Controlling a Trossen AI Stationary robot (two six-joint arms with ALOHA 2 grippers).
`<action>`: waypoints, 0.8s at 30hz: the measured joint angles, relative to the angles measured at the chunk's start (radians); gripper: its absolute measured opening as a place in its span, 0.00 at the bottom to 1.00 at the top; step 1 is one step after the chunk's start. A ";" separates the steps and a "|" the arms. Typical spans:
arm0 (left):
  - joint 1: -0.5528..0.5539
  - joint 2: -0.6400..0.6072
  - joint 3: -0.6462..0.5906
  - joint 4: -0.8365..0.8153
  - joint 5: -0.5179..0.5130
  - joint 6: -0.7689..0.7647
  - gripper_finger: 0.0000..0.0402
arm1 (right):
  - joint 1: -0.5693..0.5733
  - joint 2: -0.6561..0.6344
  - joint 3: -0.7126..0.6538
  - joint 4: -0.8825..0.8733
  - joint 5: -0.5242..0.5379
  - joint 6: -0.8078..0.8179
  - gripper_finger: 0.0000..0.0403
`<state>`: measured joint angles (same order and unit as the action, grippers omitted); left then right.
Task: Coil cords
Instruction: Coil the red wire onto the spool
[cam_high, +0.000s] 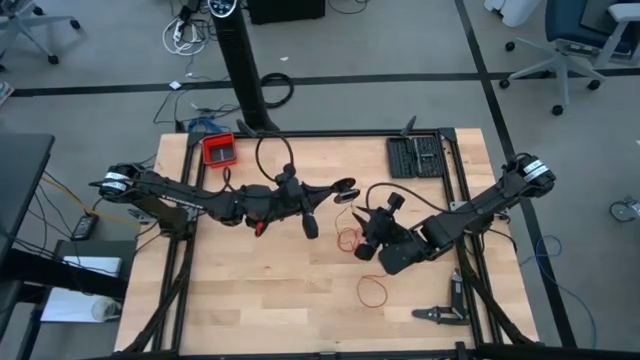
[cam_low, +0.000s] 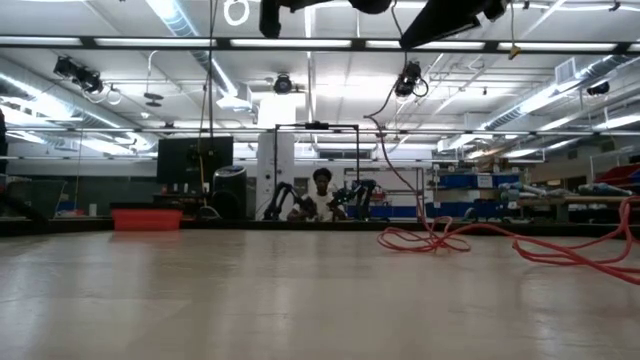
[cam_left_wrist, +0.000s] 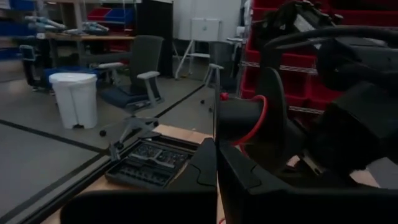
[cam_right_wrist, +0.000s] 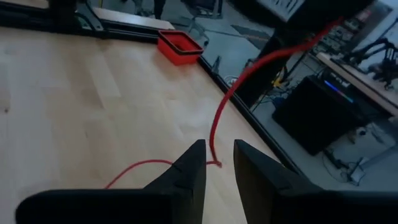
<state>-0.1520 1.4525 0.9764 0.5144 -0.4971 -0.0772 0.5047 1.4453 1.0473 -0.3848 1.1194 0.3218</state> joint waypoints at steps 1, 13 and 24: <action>0.000 0.000 0.000 -0.007 0.026 0.017 0.01 | 0.010 -0.005 0.000 0.009 -0.001 -0.021 0.20; -0.001 0.000 0.000 -0.131 0.129 0.279 0.01 | 0.085 -0.139 0.000 0.099 -0.144 -0.175 0.19; 0.000 0.000 0.000 -0.144 0.223 0.283 0.01 | 0.073 -0.148 0.000 0.010 -0.157 -0.110 0.19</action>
<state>-0.1518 1.4525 0.9768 0.3702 -0.2742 0.2054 0.5777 1.2977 1.0473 -0.3750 0.9627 0.2121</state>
